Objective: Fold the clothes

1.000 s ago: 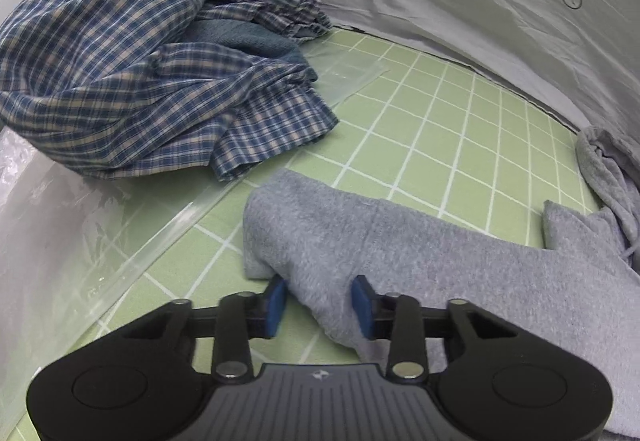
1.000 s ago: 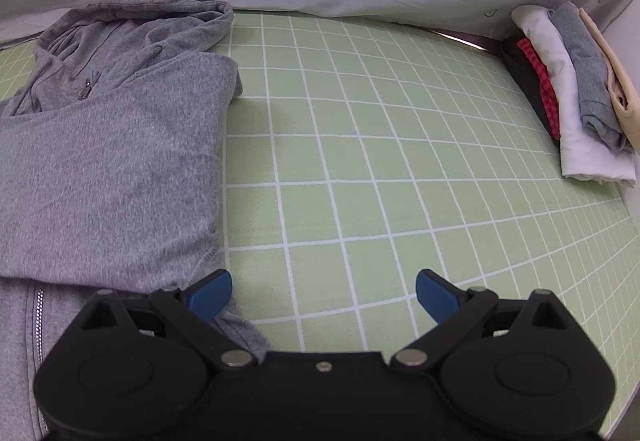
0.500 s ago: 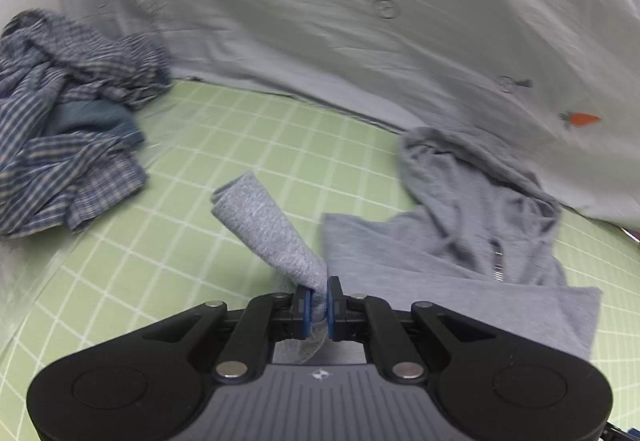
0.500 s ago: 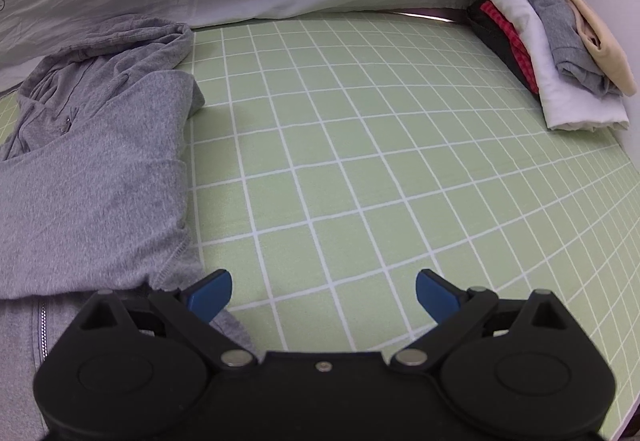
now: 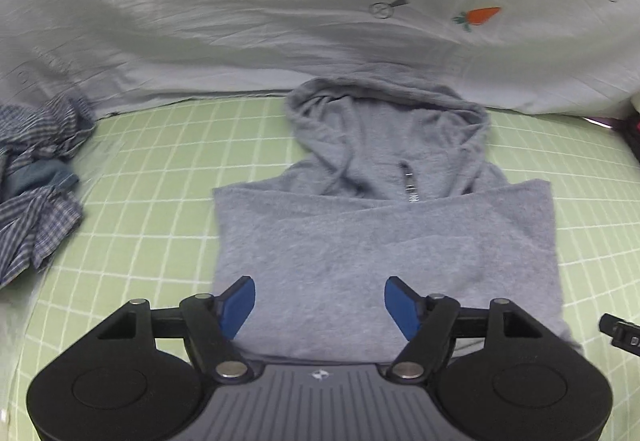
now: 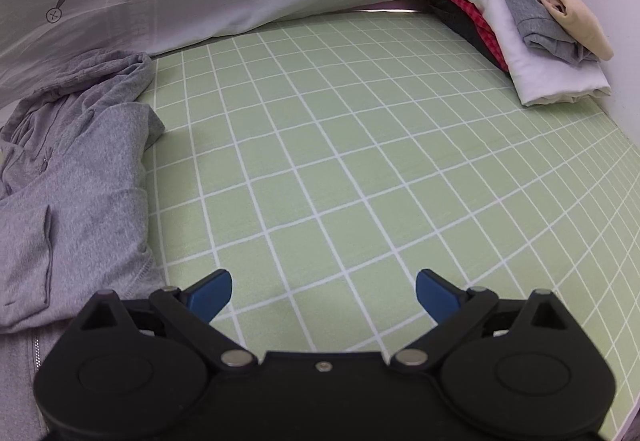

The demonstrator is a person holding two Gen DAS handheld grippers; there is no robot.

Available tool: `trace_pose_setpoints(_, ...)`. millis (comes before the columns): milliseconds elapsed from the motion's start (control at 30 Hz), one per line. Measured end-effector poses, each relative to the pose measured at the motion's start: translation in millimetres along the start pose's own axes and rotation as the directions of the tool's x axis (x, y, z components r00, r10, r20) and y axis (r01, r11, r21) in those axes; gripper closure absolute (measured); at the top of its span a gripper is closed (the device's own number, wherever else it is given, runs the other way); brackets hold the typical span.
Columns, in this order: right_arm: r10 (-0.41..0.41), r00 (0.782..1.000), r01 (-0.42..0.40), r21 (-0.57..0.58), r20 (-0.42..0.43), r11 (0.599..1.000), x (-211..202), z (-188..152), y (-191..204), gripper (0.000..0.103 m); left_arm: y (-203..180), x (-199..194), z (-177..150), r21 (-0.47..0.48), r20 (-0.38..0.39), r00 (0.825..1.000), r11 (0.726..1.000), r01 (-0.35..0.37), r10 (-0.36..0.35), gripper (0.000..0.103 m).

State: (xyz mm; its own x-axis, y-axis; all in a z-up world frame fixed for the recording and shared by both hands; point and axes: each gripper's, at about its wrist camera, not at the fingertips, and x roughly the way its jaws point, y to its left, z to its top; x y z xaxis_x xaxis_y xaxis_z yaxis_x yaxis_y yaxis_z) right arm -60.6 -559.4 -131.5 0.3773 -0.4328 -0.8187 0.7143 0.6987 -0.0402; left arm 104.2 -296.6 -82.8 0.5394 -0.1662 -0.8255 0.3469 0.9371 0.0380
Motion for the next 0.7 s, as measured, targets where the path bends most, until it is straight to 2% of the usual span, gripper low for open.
trace_pose_setpoints(67,0.038,0.999,-0.037,-0.03,0.018,0.999,-3,5,15,0.003,20,6,-2,-0.05,-0.034,0.998,0.997,-0.058,0.056,0.029)
trace_pose_setpoints(133,0.085,0.996,-0.082,-0.07,0.04,0.994,-8,10,32,0.003,38,11,-6,-0.099,-0.06,0.995,0.991,-0.088,0.083,0.029)
trace_pose_setpoints(233,0.164,0.984,-0.154,-0.134,0.069,0.979,-17,17,61,0.004,59,18,-11,-0.162,-0.088,0.991,0.98,-0.112,0.099,0.028)
trace_pose_setpoints(367,0.251,0.965,-0.232,-0.197,0.075,0.952,-19,22,97,0.004,69,27,-15,-0.19,-0.104,0.991,0.976,-0.106,0.087,0.023)
trace_pose_setpoints(533,0.338,0.941,-0.326,-0.228,0.017,0.918,-10,18,132,0.012,68,40,-16,-0.185,-0.121,0.99,0.979,-0.089,0.067,0.023)
trace_pose_setpoints(633,0.385,0.922,-0.383,-0.246,-0.038,0.891,-1,11,149,0.012,68,47,-17,-0.184,-0.126,0.99,0.98,-0.081,0.059,0.02)
trace_pose_setpoints(700,0.394,0.917,-0.398,-0.257,-0.07,0.881,4,5,159,0.015,69,49,-17,-0.184,-0.126,0.991,0.98,-0.076,0.054,0.018)
